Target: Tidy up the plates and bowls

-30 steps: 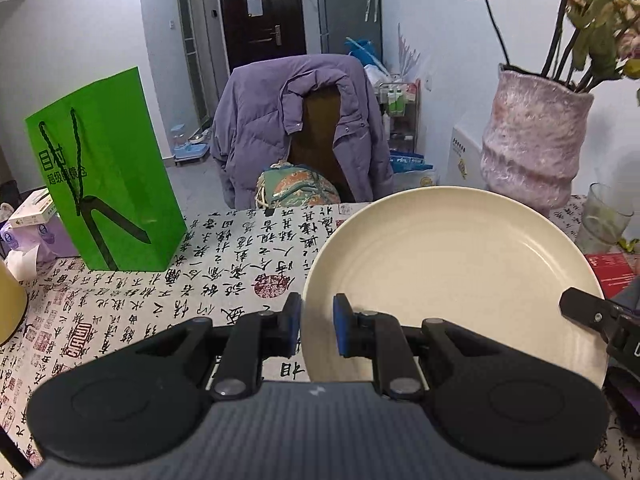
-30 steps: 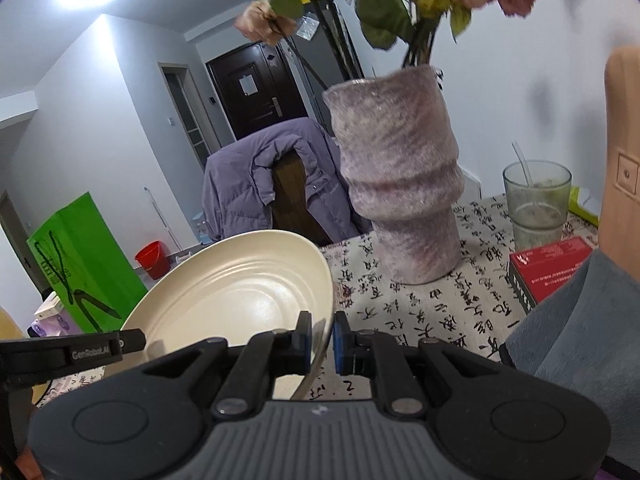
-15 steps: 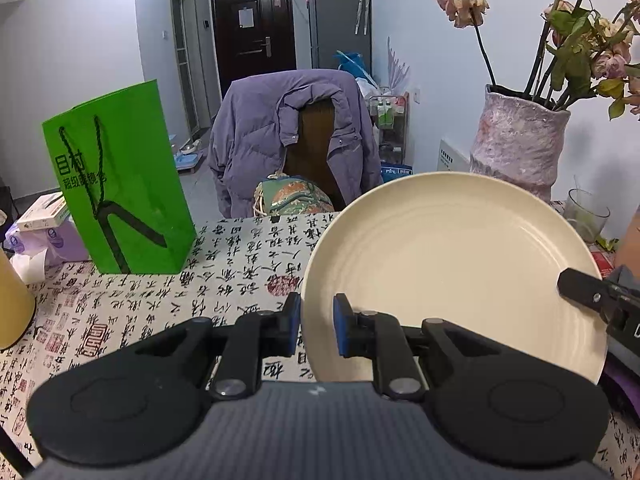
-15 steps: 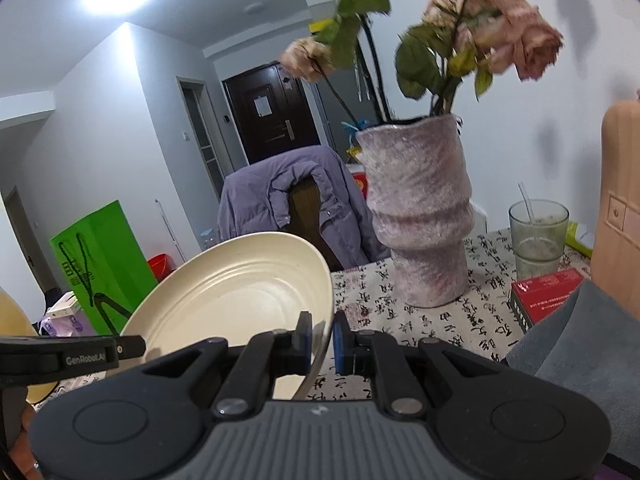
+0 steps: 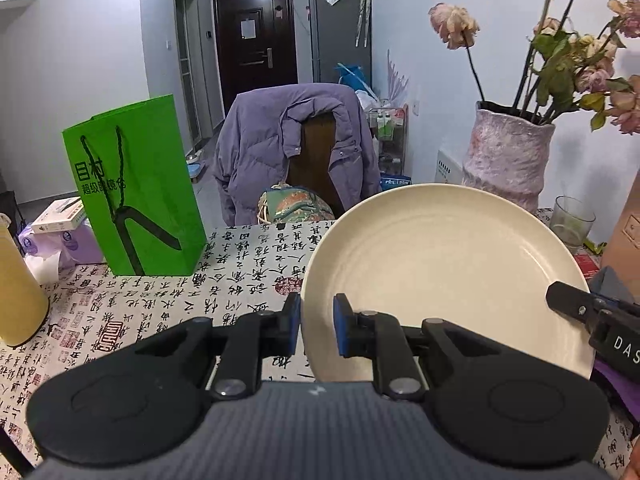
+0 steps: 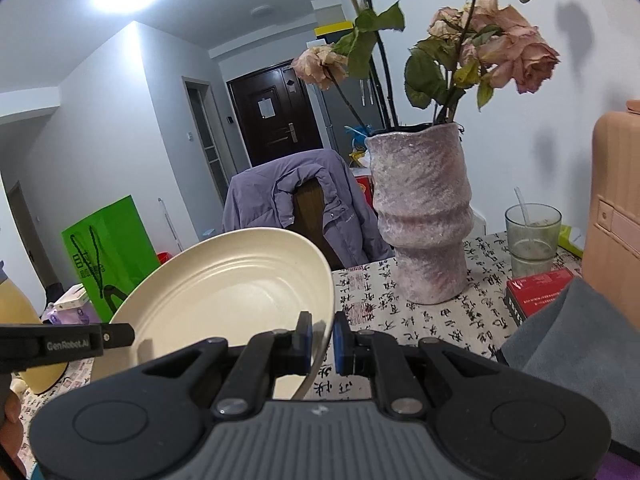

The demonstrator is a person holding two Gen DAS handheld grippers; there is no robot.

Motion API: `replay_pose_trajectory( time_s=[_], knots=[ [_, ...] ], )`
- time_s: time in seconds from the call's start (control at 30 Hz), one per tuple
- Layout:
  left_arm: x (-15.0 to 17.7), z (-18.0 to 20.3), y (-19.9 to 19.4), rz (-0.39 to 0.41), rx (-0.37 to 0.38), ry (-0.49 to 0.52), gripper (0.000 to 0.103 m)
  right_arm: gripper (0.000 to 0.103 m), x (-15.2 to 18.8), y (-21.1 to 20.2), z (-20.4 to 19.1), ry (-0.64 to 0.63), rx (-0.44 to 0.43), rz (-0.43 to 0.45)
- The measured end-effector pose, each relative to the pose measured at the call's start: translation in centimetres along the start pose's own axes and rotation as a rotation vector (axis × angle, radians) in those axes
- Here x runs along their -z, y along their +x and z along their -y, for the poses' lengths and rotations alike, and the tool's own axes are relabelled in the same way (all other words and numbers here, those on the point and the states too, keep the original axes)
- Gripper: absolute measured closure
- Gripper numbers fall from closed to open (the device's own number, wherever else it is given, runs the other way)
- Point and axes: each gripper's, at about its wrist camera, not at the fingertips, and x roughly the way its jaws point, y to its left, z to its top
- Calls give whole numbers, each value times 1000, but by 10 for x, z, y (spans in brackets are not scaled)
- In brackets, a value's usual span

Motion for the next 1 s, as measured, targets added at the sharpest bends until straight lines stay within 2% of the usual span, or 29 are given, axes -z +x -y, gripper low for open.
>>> replay_pose_trajectory(
  time_s=[0.43,1.0],
  knots=[
    [17,12,-51,31,15,10,86,92,10,-57,2,21,11,24],
    [43,-6,-118,71,29,7,86,92,26,-121,-22,16,7,56]
  ],
)
